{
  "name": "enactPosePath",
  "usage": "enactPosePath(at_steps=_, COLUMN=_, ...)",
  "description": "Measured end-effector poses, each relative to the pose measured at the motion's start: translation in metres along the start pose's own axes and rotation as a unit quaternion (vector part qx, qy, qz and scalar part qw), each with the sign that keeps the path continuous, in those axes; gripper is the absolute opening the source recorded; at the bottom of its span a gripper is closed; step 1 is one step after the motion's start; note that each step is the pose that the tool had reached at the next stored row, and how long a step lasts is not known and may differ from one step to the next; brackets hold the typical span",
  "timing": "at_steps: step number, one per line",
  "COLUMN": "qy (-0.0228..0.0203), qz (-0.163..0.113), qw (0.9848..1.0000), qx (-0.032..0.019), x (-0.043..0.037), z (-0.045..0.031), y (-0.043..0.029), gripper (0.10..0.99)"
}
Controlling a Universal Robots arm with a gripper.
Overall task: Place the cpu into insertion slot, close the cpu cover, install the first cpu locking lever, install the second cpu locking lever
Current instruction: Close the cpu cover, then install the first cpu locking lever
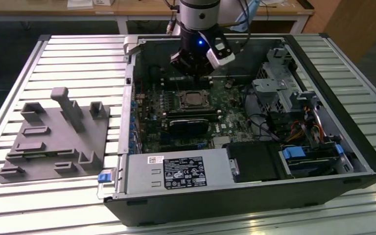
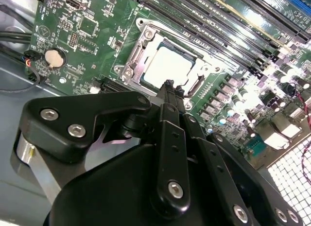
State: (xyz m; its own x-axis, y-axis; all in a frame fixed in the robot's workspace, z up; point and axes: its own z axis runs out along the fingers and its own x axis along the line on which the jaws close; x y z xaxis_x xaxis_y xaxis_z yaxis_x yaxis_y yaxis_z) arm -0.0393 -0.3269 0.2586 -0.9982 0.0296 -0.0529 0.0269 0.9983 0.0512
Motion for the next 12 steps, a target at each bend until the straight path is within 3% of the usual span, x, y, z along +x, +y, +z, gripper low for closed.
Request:
enactPosePath(at_steps=4, qy=-0.0008, qz=0.017, qw=0.9999, qx=0.0008, x=0.0, z=0.0, y=-0.0001, gripper=0.106)
enactPosePath(at_steps=12, qy=-0.001, qz=0.019, qw=0.9998, qx=0.001, x=0.0, z=0.0, y=0.0, gripper=0.106)
